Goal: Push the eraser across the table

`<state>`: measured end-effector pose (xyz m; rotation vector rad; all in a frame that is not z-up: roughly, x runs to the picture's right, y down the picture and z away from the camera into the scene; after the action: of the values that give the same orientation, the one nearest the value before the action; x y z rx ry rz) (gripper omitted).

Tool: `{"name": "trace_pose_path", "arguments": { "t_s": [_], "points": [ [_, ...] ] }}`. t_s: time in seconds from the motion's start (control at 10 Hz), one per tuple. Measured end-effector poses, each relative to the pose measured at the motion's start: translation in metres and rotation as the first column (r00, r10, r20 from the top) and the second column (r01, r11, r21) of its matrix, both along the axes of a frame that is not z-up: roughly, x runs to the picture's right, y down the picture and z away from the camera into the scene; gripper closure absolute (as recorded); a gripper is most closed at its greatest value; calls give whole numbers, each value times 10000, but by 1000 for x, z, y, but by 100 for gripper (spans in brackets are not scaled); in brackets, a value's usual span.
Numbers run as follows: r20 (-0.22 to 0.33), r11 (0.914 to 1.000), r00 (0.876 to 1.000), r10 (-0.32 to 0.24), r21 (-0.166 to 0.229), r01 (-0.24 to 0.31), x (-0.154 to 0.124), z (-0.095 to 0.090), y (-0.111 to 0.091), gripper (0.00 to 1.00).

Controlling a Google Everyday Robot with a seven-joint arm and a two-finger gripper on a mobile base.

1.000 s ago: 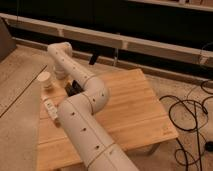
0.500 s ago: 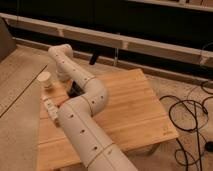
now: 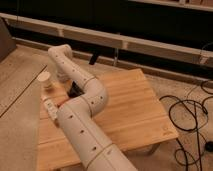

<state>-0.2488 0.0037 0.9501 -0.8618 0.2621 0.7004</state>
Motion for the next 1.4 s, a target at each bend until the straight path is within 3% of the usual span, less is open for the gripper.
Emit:
{"name": "trace_pose_path", "arguments": {
  "t_s": [0.4, 0.6, 1.0, 1.2, 1.3, 1.4],
  "points": [
    [-23, 9999, 9999, -116, 119, 117, 3, 4, -1, 88],
    [-169, 9968, 9980, -611, 512, 619, 10, 22, 3, 88],
    [-212, 9891, 9927, -1190, 847, 1204, 9, 41, 12, 88],
    [-105, 9804, 9908, -1350, 1437, 1351, 5, 53, 4, 88],
    [71, 9649, 9897, -1427, 2239, 1375, -1, 69, -9, 88],
    [187, 9558, 9890, -1470, 2601, 1371, -4, 75, -16, 88]
  ]
}}
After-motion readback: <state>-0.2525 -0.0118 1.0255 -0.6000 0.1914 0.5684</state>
